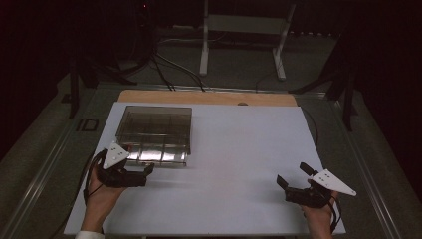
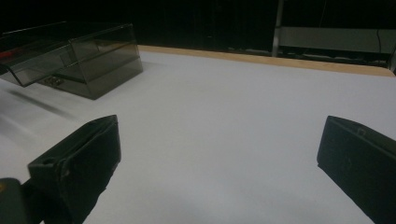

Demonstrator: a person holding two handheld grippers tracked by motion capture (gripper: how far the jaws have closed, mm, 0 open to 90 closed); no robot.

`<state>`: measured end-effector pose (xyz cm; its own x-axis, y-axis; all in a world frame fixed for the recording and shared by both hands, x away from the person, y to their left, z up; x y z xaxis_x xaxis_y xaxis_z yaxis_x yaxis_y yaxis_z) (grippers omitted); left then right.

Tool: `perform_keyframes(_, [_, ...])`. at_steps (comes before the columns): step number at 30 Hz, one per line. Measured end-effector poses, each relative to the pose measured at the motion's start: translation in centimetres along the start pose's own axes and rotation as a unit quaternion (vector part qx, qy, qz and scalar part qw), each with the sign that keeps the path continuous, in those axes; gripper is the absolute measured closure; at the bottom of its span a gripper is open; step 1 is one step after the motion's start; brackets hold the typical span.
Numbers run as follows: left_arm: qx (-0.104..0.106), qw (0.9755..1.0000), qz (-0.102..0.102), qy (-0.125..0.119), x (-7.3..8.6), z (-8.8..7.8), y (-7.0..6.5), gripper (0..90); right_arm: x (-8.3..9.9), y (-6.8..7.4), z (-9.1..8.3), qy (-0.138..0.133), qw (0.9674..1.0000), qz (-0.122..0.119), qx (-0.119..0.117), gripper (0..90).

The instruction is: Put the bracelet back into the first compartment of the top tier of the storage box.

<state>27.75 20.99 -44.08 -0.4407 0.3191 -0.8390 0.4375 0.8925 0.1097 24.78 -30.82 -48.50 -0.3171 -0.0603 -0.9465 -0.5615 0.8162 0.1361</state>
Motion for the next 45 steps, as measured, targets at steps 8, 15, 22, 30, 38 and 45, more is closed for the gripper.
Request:
perform_keyframes(8, [0.006,1.0,0.003,0.002,0.2,-0.1,-0.5,1.0,0.0,0.0,0.0,0.0,1.0,0.0,0.0,0.0])
perform_keyframes(15, [0.014,0.9999,0.001,0.006,0.4,0.1,-0.9,1.1,0.0,0.0,0.0,0.0,1.0,0.0,0.0,0.0])
perform_keyframes(22, [0.021,0.9997,0.0,0.015,0.7,0.0,-1.1,1.2,0.0,0.0,0.0,0.0,1.0,0.0,0.0,0.0])
perform_keyframes(30, [0.036,0.9991,-0.003,0.023,1.1,0.0,-1.2,1.6,0.0,0.0,0.0,0.0,1.0,0.0,0.0,0.0])
perform_keyframes(38, [0.018,0.9991,-0.012,0.036,1.4,0.1,-1.3,5.0,0.0,0.0,0.0,0.0,1.0,0.0,0.0,0.0])
perform_keyframes(45, [-0.005,0.9996,-0.013,0.024,1.7,-0.3,-0.9,35.2,0.0,0.0,0.0,0.001,1.0,0.0,0.0,0.0])
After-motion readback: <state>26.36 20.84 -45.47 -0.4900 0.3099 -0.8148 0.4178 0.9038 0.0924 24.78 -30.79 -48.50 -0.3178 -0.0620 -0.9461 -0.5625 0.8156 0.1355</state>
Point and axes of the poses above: each handheld gripper's, and its own axes: z roughly forward along the jaws, x roughly out of its underside, y roughly to its left, the point moved 2 cm from there along z, roughly forward along the jaws, and after that the axes turned 7 degrees about -x, right-handed, at the moved point
